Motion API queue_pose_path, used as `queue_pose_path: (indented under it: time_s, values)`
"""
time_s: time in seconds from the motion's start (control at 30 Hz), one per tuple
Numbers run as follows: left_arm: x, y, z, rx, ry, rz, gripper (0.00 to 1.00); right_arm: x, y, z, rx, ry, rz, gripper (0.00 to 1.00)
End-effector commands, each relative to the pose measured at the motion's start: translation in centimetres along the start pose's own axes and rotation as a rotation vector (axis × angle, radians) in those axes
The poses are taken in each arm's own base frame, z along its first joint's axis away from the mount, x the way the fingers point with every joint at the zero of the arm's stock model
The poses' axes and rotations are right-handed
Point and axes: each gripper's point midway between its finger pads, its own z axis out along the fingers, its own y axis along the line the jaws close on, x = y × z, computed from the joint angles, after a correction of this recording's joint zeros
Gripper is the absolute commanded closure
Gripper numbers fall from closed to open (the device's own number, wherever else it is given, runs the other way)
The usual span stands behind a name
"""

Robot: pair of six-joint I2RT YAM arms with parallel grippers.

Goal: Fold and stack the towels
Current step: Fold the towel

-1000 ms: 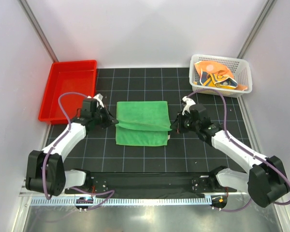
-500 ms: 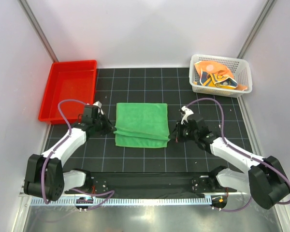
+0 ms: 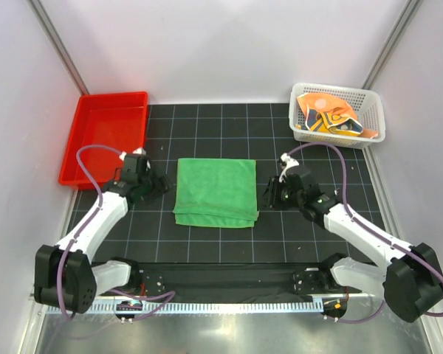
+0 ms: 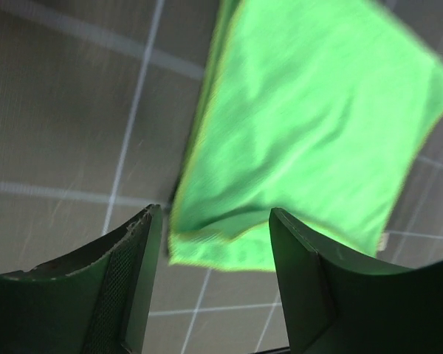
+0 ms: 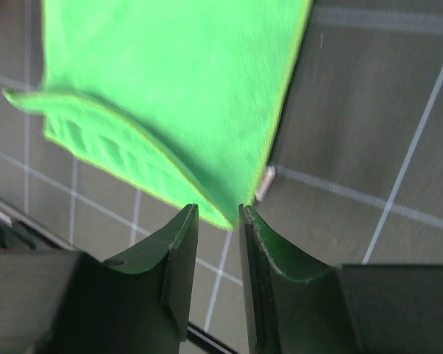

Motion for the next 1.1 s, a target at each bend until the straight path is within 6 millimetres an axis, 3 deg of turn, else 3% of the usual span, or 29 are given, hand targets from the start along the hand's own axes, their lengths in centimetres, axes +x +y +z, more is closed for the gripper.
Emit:
queue_pose_path:
  time_s: [0.0,0.07,0.1,0.17,0.27,0.37,0.63,0.9,1.07]
  values:
    - [-3.9,-3.3,-0.5,0.072,-0.068,0.062,0.36,-4.0,0.6,-0.4,0.057,-0.078,-0.044,0.64]
    - [-4.2,-4.3,0.7,0.08,-0.011,0.088,0.39,-4.5,1.1,0.4,0.04,-0.064,-0.078,0.63]
    - [-3.5,-5.3,0.9,0.133,0.046,0.103,0.41,-4.2,1.0,1.4,0.04,-0.032,-0.08,0.63]
    - [-2.2,-5.2,2.2,0.142,0.12,0.106,0.44,-3.7,1.3,2.6,0.017,0.001,-0.071,0.64]
    - [-0.4,-6.0,2.9,0.215,0.188,0.09,0.48,-1.6,0.8,4.7,0.008,0.097,-0.045,0.65]
    - [1.8,-5.9,3.3,0.23,0.25,0.088,0.5,-0.1,0.1,5.5,0.023,0.134,-0.034,0.66]
    - [6.1,-3.3,3.1,0.179,0.329,0.06,0.58,2.5,0.8,4.5,-0.028,0.187,-0.038,0.68]
    - [8.0,-0.5,2.4,0.082,0.325,0.045,0.65,5.2,-0.5,3.5,-0.006,0.229,-0.035,0.67]
    - [7.4,0.0,1.8,0.046,0.28,0.037,0.66,5.4,-0.4,3.1,-0.006,0.227,-0.024,0.68]
